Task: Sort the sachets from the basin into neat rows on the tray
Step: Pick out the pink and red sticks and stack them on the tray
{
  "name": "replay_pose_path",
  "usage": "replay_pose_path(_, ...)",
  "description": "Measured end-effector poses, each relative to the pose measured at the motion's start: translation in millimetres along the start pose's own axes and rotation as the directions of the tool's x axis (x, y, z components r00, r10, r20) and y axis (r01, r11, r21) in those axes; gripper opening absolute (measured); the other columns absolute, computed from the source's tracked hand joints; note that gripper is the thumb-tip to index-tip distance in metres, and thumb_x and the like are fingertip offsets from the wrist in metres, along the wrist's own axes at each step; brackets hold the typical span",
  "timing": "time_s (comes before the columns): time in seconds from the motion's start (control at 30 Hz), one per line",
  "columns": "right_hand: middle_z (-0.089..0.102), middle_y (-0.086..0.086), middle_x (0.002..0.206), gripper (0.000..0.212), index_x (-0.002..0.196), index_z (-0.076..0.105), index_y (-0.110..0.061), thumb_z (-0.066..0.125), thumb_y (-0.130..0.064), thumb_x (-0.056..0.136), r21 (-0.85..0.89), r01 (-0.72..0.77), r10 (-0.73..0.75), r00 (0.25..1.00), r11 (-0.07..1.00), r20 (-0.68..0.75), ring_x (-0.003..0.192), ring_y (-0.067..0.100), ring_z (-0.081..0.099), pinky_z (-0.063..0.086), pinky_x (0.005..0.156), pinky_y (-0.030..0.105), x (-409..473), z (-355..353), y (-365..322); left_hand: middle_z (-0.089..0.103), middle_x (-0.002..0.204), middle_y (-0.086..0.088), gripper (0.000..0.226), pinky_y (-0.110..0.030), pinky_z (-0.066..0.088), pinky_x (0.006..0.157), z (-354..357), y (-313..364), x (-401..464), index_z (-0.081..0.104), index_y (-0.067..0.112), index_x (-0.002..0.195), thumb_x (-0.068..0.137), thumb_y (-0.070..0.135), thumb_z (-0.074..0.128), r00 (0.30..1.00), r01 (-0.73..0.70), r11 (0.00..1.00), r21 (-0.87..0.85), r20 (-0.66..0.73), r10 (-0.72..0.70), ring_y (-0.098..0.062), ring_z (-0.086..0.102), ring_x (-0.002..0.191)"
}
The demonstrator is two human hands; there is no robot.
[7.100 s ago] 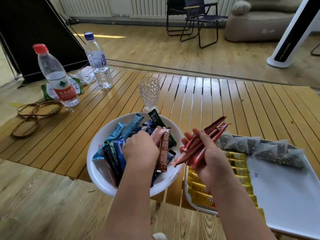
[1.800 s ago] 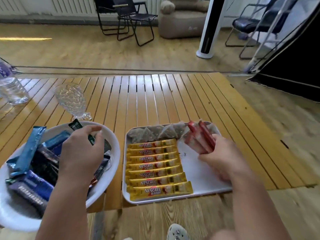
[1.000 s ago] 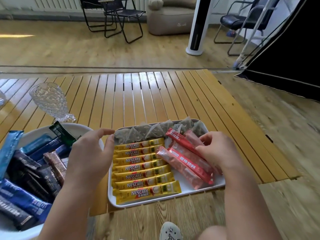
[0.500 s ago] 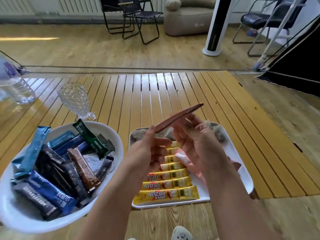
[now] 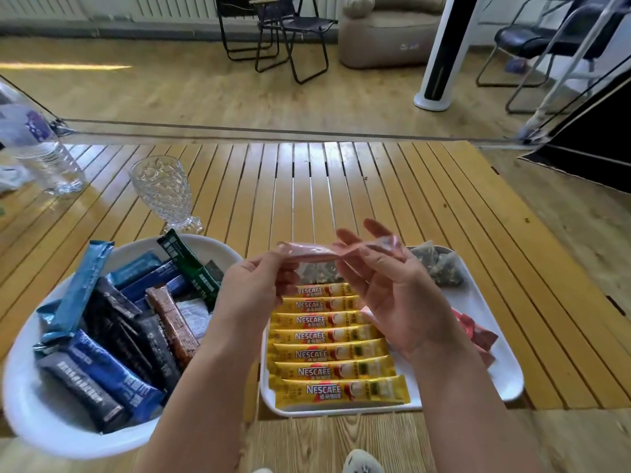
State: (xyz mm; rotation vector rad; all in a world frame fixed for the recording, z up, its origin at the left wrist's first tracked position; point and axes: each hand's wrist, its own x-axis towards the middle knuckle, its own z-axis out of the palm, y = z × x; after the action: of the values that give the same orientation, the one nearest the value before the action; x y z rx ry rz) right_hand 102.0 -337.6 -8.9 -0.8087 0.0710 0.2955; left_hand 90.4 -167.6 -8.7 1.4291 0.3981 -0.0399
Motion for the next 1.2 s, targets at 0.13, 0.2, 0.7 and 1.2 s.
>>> replay_pose_path(0.13,0.070,0.023,0.108,0.029,0.118,0.057,0.000,0.054,-0.019,0.096,0.091,-0.042,0.062,0.972,0.995,-0.226,0.094,0.029,0.071,0.061,0.076,0.033,5,-3,3,0.072,0.073,0.003,0.017,-0.015,0.051,0.062,-4,-5,0,0.070,0.025,0.084,0.094,0.028,0.056,0.931,-0.352,0.910,0.221,-0.024,0.365,-0.007,0.068,0.072)
replay_pose_path(0.2,0.071,0.022,0.104,0.029,0.116,0.058,0.001,0.054,-0.019,0.096,0.140,-0.036,0.077,0.952,0.989,-0.297,0.085,0.027,0.073,0.060,0.064,0.029,8,-5,4,0.073,0.075,0.008,0.014,-0.013,0.052,0.065,-4,-5,-2,0.069,0.031,0.088,0.093,0.025,0.058,0.881,-0.448,0.849,0.282,-0.022,0.472,-0.005,0.069,0.076)
replay_pose_path(0.7,0.071,0.010,0.108,0.022,0.102,0.068,-0.017,0.053,-0.003,0.094,-0.192,-0.011,-0.025,0.982,0.981,-0.186,0.102,0.024,0.066,0.055,0.081,0.032,7,-14,6,0.066,0.077,0.012,0.010,-0.005,0.038,0.060,1,23,-32,0.069,0.022,0.097,0.088,0.024,0.071,0.358,-0.767,0.294,0.570,0.001,0.934,0.004,0.056,0.061)
replay_pose_path(1.2,0.073,0.013,0.093,0.014,0.102,0.066,-0.006,0.054,-0.012,0.095,-0.291,0.156,-0.196,0.974,0.944,-0.114,0.090,0.018,0.072,0.058,0.075,0.024,5,1,11,0.066,0.104,0.013,0.054,-0.032,0.058,0.080,-2,-4,-3,0.054,0.029,0.123,0.079,0.059,0.058,0.923,-0.378,0.736,0.562,0.286,0.256,-0.003,0.064,0.095)
